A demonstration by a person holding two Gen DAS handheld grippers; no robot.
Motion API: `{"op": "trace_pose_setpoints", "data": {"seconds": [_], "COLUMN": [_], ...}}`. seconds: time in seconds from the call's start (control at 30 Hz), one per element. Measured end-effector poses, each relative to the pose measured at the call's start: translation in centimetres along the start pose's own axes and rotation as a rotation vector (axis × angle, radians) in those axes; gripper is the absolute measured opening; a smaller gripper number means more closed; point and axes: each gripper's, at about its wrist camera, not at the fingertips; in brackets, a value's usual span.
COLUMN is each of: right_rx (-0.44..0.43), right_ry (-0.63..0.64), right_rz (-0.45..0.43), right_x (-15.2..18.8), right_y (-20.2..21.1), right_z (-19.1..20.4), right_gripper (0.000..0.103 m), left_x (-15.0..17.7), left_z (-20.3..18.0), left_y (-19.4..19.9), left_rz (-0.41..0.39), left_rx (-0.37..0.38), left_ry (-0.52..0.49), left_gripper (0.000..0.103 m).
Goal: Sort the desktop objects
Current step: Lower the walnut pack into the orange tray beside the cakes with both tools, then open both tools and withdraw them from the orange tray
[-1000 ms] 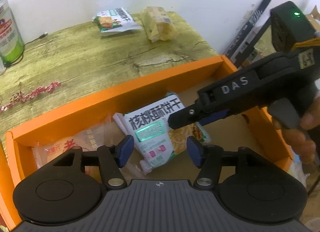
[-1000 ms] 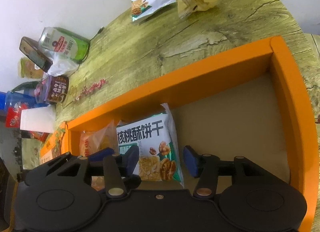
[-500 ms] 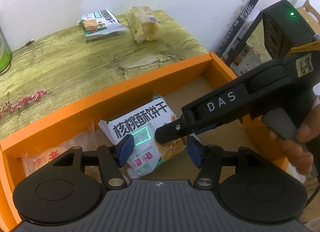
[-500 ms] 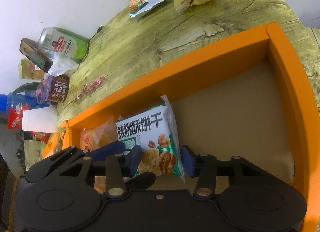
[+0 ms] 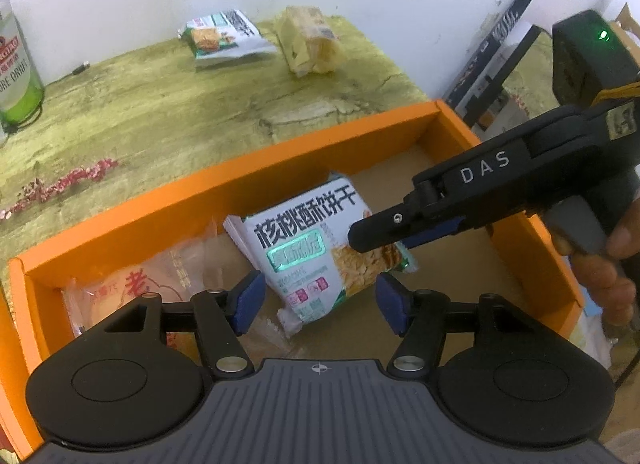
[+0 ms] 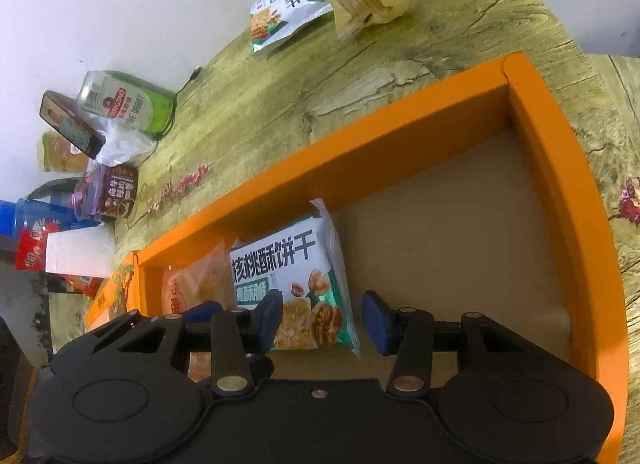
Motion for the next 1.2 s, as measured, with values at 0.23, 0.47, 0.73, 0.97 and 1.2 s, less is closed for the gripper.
{"op": "trace_pose_setpoints", "data": {"seconds": [0.23, 0.47, 0.73, 0.97, 1.2], "right_rx": [0.003, 0.009, 0.011, 0.015, 0.021], "right_ry": [0.025, 0.029, 0.029, 0.021, 0.015], "right_rz": [0.008, 0.007, 0.012, 0.009, 0.004], "right_x": [0.3, 0.5, 0.6, 0.5, 0.4], "right_y": [-0.3, -0.2, -0.4, -0.4, 0.1], "right_z": [0.5, 0.5, 0.6, 0.5, 0.3], "right_gripper": [0.044, 0.044, 0.044, 0.044, 0.050], "left_x": [-0.2, -0.2, -0.2, -0.2, -0.1], "left_z": [-0.5, -0.7, -0.6, -0.5, -0.2], "left_y": [-0.8, -0.9, -0.9, -0.6, 0.3], "left_rz": [0.006, 0.006, 0.007, -0.001, -0.011], "left_rx": [0.010, 0.012, 0.005, -0.011, -0.027], "left_ry": [-0.014, -0.021, -0.018, -0.013, -0.005], "left_gripper": [0.062, 0.062, 0.062, 0.068, 0.077]}}
Point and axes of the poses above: each gripper's, at about its wrist camera, not at the fingertips, and y roughly against the way its jaws point, z to its left, x to its underside, and after that the axes turned 5 degrees about -z, right-handed
